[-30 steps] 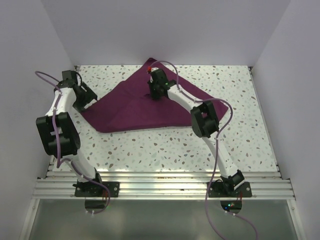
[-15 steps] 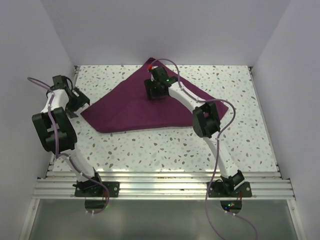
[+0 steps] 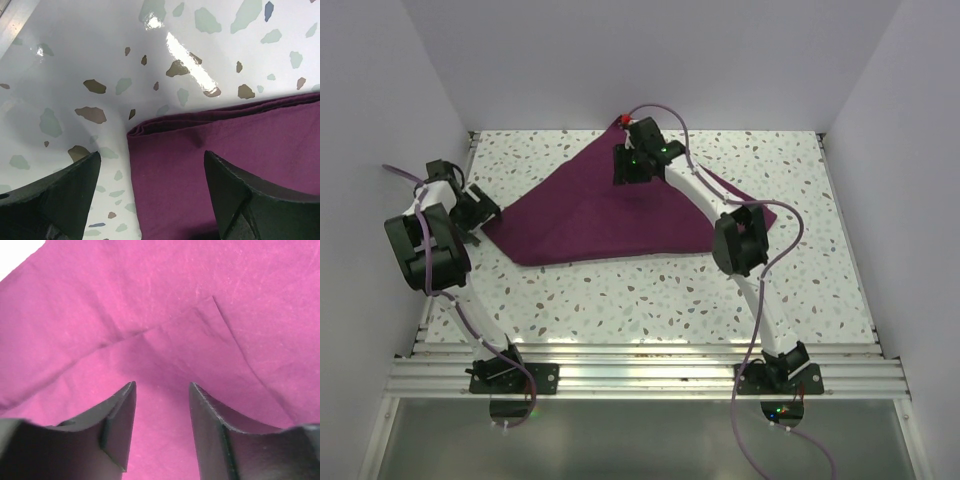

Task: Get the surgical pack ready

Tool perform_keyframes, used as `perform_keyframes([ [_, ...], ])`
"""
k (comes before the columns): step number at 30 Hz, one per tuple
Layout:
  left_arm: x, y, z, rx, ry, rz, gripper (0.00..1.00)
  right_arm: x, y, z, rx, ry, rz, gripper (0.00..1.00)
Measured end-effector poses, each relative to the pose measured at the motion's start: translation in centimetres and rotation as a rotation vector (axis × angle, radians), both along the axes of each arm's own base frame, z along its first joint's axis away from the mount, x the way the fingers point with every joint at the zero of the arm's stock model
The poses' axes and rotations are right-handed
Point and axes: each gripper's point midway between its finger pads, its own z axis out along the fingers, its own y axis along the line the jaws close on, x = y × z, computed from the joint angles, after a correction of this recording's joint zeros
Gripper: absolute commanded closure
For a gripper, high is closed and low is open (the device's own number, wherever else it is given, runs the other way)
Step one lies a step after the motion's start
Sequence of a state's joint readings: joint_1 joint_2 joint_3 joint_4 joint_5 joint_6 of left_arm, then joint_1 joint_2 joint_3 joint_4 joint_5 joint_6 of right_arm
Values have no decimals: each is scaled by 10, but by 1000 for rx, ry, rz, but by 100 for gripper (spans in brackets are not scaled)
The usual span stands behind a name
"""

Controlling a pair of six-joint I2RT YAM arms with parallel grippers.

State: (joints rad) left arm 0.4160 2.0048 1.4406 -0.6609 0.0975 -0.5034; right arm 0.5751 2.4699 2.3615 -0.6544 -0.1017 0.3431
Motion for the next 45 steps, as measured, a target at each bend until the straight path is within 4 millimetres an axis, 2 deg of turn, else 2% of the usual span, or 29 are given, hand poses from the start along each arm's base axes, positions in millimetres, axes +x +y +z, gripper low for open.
perform_keyframes([
  [3, 1, 0, 0, -3, -4, 0, 13, 5, 5, 1, 34, 3, -18, 56],
  [5, 1, 0, 0, -3, -4, 1, 14, 6, 7, -5, 47, 15, -22, 57],
  [11, 1, -1, 1, -13, -9, -2, 15, 0, 7, -43, 27, 87, -25, 69],
  [14, 2, -2, 1, -18, -12, -5, 15, -7, 6, -63, 20, 117, -18, 70],
  [17, 2, -3, 1, -21, -15, -6, 15, -12, -1, -73, 11, 131, -23, 70],
  [21, 3, -2, 1, -20, -18, -5, 13, -13, -2, -68, 1, 138, -19, 69],
  [27, 3, -2, 1, -19, -17, -5, 13, 5, 12, -19, 65, 48, -13, 68],
  [29, 3, -2, 1, -19, -16, -4, 13, 7, 14, -14, 78, 37, -13, 68],
  [32, 2, -2, 1, -16, -15, -3, 14, -1, 12, -27, 66, 71, -10, 68],
  [36, 1, 1, 0, -4, -6, 2, 13, -24, 0, -61, 19, 160, -8, 68],
  [37, -1, 1, 0, 0, 1, 4, 12, -26, -1, -65, 16, 166, -8, 67],
  [45, -5, 5, -1, 22, 20, 3, 17, -28, -3, -57, 13, 159, -2, 62],
])
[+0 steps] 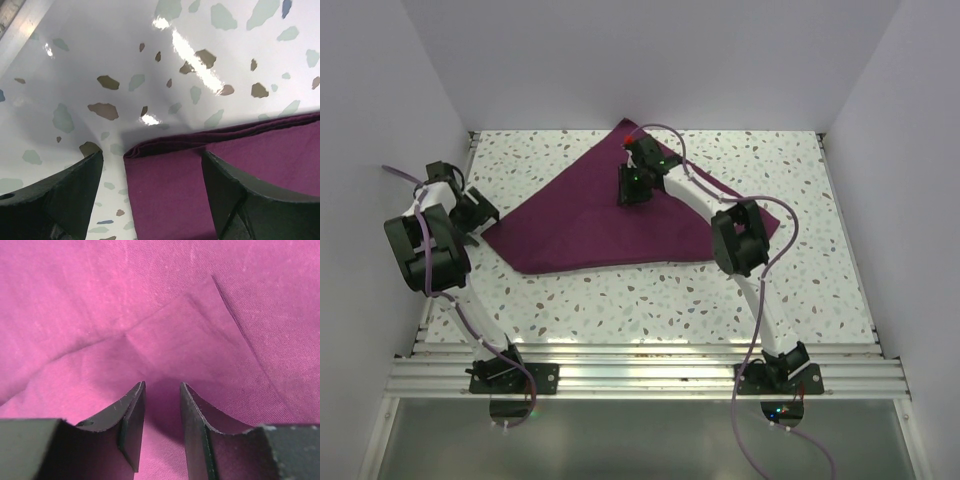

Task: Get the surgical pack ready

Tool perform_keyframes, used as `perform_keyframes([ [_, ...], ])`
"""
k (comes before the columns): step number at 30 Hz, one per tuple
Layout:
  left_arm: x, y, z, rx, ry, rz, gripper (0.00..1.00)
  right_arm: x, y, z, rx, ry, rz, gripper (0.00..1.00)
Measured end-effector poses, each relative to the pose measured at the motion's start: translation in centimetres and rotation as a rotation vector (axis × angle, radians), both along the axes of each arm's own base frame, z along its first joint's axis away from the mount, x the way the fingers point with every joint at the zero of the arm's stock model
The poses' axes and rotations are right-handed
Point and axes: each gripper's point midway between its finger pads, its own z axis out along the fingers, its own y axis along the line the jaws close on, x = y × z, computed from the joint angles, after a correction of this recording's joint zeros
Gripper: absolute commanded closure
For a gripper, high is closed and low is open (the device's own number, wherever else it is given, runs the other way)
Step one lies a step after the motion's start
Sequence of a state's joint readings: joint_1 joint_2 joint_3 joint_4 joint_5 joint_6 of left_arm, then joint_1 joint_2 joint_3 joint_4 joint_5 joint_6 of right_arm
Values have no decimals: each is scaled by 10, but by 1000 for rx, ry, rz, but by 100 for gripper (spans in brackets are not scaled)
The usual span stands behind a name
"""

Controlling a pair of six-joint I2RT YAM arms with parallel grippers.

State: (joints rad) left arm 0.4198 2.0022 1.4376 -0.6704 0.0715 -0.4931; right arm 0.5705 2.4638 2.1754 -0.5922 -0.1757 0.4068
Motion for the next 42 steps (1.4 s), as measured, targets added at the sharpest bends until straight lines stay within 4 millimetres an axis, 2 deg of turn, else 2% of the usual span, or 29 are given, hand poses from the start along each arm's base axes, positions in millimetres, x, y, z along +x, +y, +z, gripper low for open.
perform_keyframes([
  [5, -6, -3, -3, -5, 8, -13, 24, 5, 2, 16, 13, -19, -1, 60],
  [11, 1, -5, -2, -16, -26, -51, 34, 11, -11, 53, 43, -67, -26, 60],
  [12, 2, -6, -2, -19, -33, -57, 44, 11, -16, 59, 47, -74, -33, 60],
  [14, 6, -7, -3, -26, -46, -67, 53, 11, -28, 72, 52, -84, -49, 60],
  [15, 6, -8, -4, -28, -51, -75, 61, 11, -34, 78, 54, -90, -57, 60],
  [17, 6, -9, -6, -35, -56, -80, 69, 10, -47, 84, 51, -92, -73, 60],
  [18, 6, -9, -7, -38, -58, -80, 77, 8, -52, 86, 48, -89, -80, 60],
  [20, 5, -9, -8, -41, -58, -78, 87, 6, -66, 85, 38, -76, -98, 61],
  [21, 5, -9, -8, -43, -56, -75, 98, 3, -73, 83, 26, -66, -110, 61],
  [22, 4, -10, -8, -45, -53, -72, 100, 0, -81, 79, 13, -50, -121, 61],
  [25, 0, -11, -6, -51, -42, -69, 100, -12, -110, 61, -55, 11, -163, 64],
  [28, -5, -13, 2, -52, -34, -67, 100, -32, -142, 39, -143, 94, -203, 65],
  [30, -8, -16, 14, -53, -42, -64, 100, -50, -163, 25, -195, 147, -226, 66],
  [33, -9, -19, 41, -41, -90, -68, 100, -74, -187, 16, -255, 207, -249, 67],
  [37, -9, -30, 76, -39, -161, -87, 100, -86, -199, 18, -289, 217, -253, 68],
  [42, -6, -50, 93, -60, -199, -121, 100, -96, -210, 6, -313, 245, -258, 68],
])
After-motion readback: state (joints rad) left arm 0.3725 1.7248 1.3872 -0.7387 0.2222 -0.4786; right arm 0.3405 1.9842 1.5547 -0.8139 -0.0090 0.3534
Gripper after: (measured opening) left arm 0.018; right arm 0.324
